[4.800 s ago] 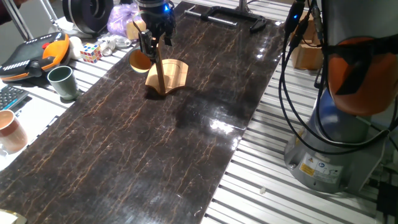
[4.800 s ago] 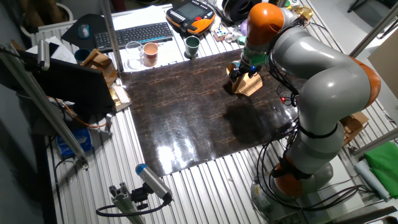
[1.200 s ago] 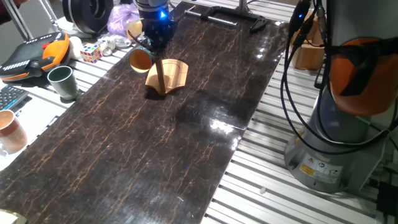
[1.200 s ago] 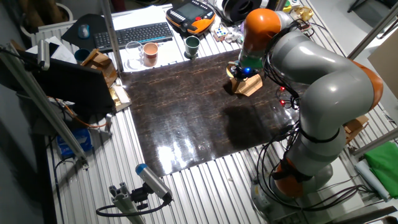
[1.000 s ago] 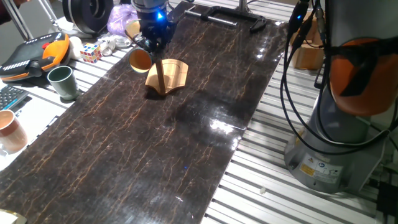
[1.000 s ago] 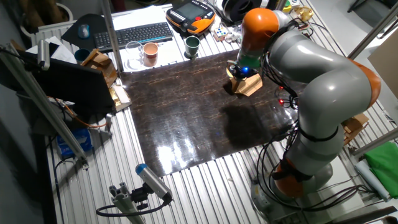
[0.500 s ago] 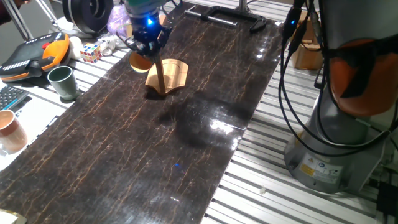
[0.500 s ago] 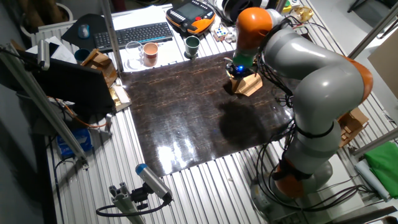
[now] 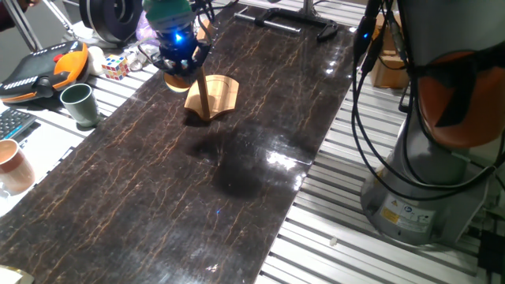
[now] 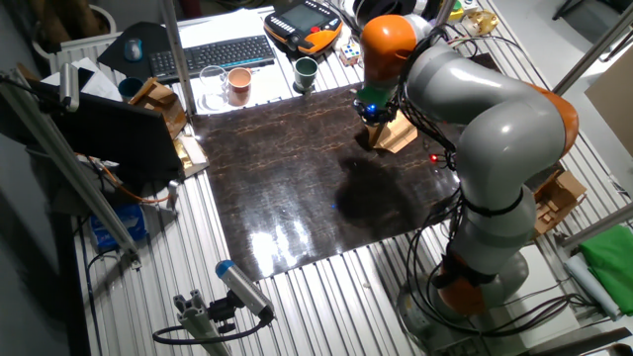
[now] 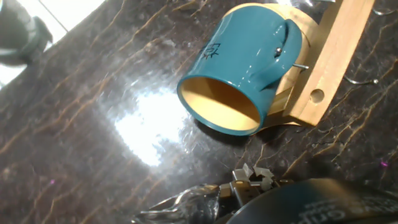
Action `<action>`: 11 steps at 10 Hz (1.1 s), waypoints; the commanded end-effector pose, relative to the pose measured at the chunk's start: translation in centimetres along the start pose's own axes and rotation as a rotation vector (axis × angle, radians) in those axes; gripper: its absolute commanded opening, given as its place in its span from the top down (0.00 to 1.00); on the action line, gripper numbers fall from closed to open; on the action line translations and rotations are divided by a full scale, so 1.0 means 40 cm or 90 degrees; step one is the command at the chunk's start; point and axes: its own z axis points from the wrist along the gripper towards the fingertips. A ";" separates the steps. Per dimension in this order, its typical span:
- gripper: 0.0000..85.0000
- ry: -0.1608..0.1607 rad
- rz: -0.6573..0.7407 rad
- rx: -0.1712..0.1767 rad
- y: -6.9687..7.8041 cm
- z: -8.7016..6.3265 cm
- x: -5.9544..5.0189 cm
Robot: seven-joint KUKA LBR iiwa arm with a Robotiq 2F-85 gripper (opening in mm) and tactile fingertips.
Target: Take the cup off the cup rack
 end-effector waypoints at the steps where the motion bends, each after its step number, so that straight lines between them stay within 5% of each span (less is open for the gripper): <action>1: 0.99 0.000 0.011 0.002 0.001 0.000 0.000; 5: 0.99 0.002 0.091 0.009 0.009 0.015 -0.007; 11: 0.99 -0.026 0.162 0.021 0.035 0.048 -0.010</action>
